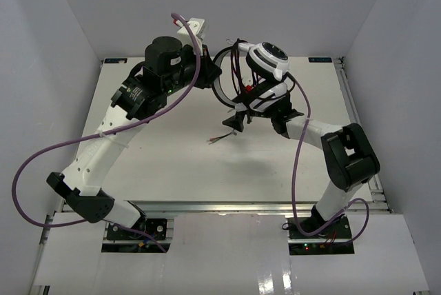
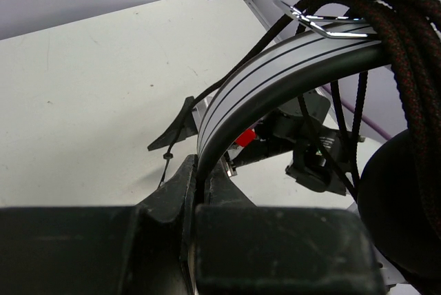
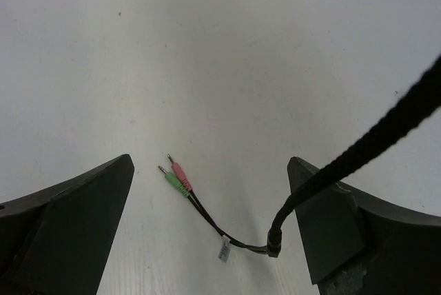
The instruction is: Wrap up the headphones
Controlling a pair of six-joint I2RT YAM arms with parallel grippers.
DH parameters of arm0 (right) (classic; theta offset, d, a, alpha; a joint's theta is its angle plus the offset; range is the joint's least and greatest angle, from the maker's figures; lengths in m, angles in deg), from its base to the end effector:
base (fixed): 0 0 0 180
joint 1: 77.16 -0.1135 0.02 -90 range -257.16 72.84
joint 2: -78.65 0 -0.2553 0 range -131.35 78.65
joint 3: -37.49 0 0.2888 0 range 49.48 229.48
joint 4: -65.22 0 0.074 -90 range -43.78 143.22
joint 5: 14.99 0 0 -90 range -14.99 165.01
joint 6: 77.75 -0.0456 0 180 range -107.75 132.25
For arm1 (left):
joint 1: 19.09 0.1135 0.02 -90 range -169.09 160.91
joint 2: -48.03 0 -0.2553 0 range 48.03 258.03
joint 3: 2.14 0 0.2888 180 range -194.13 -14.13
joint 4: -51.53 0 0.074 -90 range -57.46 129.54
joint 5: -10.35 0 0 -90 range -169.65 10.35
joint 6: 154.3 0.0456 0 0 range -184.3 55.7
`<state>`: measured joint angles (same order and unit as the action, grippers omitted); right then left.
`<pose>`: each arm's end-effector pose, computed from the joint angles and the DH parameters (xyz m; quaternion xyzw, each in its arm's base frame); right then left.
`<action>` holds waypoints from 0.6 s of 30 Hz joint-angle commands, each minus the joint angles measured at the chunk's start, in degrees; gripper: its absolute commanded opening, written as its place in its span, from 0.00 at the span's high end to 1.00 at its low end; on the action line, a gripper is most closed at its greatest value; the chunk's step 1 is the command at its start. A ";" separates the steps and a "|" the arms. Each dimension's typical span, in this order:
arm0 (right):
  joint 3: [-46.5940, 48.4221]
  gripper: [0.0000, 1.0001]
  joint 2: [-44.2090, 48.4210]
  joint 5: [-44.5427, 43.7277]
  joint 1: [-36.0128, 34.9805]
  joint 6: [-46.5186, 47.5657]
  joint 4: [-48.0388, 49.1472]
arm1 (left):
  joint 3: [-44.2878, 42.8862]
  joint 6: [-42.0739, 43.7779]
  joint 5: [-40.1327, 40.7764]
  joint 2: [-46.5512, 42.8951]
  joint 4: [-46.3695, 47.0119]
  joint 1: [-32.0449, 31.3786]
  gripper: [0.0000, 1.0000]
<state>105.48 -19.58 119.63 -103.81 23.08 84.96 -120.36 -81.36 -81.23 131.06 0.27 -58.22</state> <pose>0.3527 0.2129 0.2013 -0.4584 0.5956 0.3705 0.5458 0.2629 -0.2155 0.5002 0.1611 0.7826 -0.2929 0.5252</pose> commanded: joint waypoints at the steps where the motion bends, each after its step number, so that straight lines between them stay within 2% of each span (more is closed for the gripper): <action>1: 1.70 0.27 -1.41 5.51 0.38 -7.39 15.88 | -3.84 -3.39 0.70 -3.22 5.23 -0.15 1.00; 3: -1.30 0.42 -1.53 7.06 0.38 -11.83 21.02 | -4.57 -3.66 0.77 -2.97 5.56 -0.08 1.00; 5: -4.23 0.67 -1.30 7.49 0.29 -13.91 25.33 | -4.92 -3.93 0.70 -2.53 5.75 0.01 1.00; 6: -5.14 0.85 -0.70 7.19 0.29 -14.20 25.92 | -5.08 -3.89 2.00 -2.45 5.78 0.02 1.00; 7: -6.10 0.92 -0.07 6.70 0.33 -13.73 26.09 | -5.17 -3.94 2.69 -2.43 5.82 0.10 1.00; 15: -11.49 0.92 6.08 9.34 0.29 -7.12 20.33 | -5.83 -4.74 5.25 -2.34 6.83 1.51 1.00; 18: -11.63 0.92 10.30 10.96 -0.05 1.48 7.49 | -6.09 -4.67 9.43 -1.84 7.86 2.35 1.00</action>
<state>94.53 -15.24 127.60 -103.53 14.40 102.49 -122.72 -83.08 -76.94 131.08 1.00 -57.19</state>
